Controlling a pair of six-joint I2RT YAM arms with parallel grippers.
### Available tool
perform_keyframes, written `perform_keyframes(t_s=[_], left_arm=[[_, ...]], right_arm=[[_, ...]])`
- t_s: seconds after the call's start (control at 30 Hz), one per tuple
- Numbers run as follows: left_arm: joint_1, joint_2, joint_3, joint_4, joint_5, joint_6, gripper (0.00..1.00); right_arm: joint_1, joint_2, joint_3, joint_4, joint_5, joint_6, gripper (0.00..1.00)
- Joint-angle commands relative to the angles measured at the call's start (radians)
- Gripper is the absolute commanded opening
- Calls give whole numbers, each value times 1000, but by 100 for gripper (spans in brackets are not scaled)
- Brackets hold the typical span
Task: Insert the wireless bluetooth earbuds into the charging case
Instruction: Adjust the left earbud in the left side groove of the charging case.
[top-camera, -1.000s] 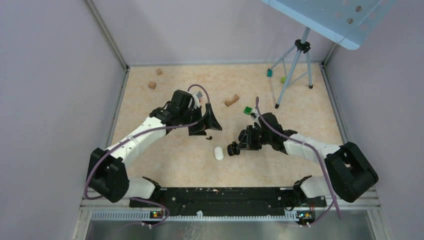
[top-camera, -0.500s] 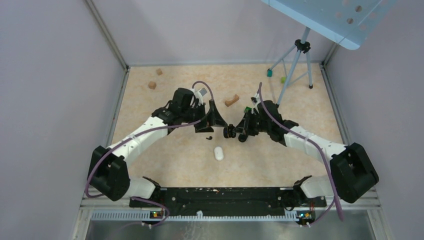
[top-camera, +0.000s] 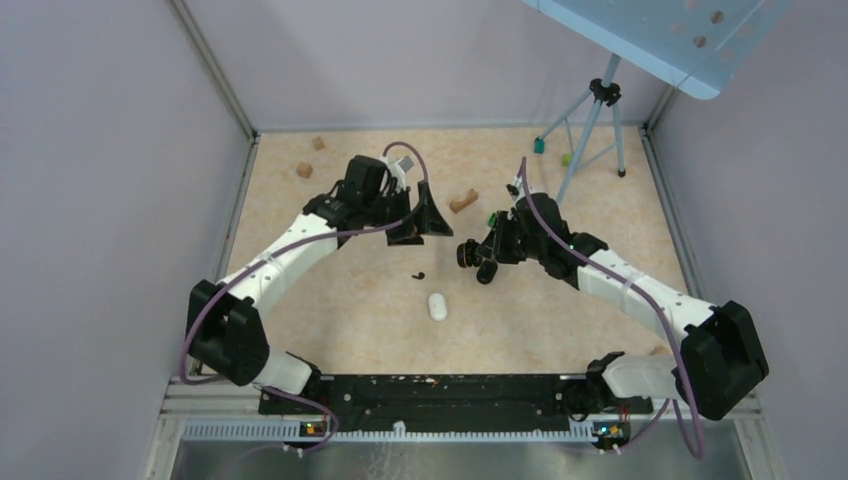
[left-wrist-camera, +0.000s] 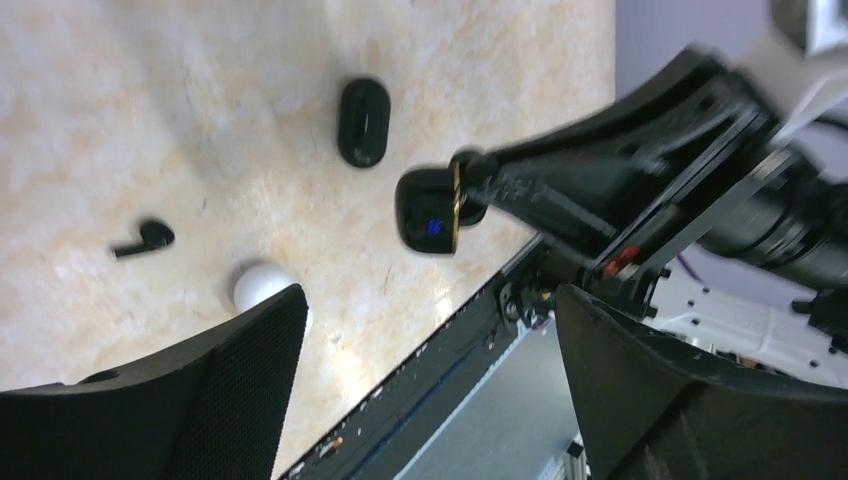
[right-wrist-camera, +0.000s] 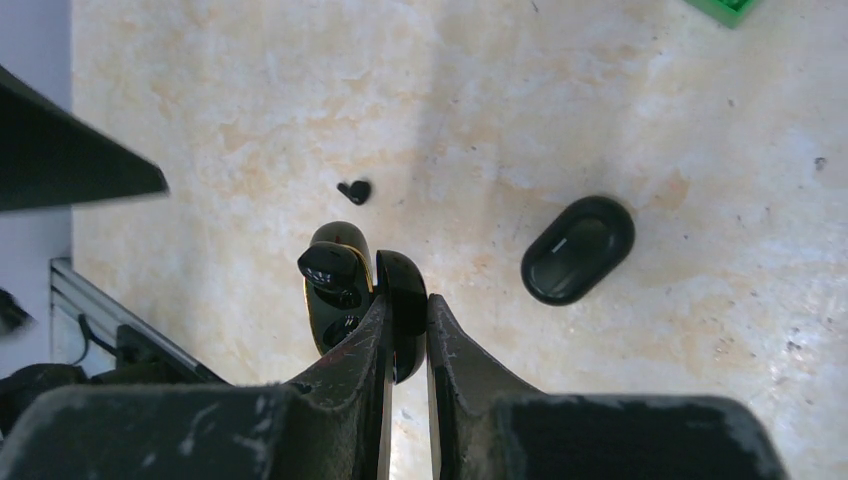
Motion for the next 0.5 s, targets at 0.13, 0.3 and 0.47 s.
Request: perform_keyframes(t_s=[0.13,0.3,0.47], left_arm=[[-52,252,462,-322,49,343,84],[-137,273,556,-379,1,514,68],[-142,207,454,-176,24,496,46]], right_arm=[[33,-41,134,-172,125,-115,0],[32,-3,205,-243,66,-143,0],[32,11,233,-285,22,-148,0]])
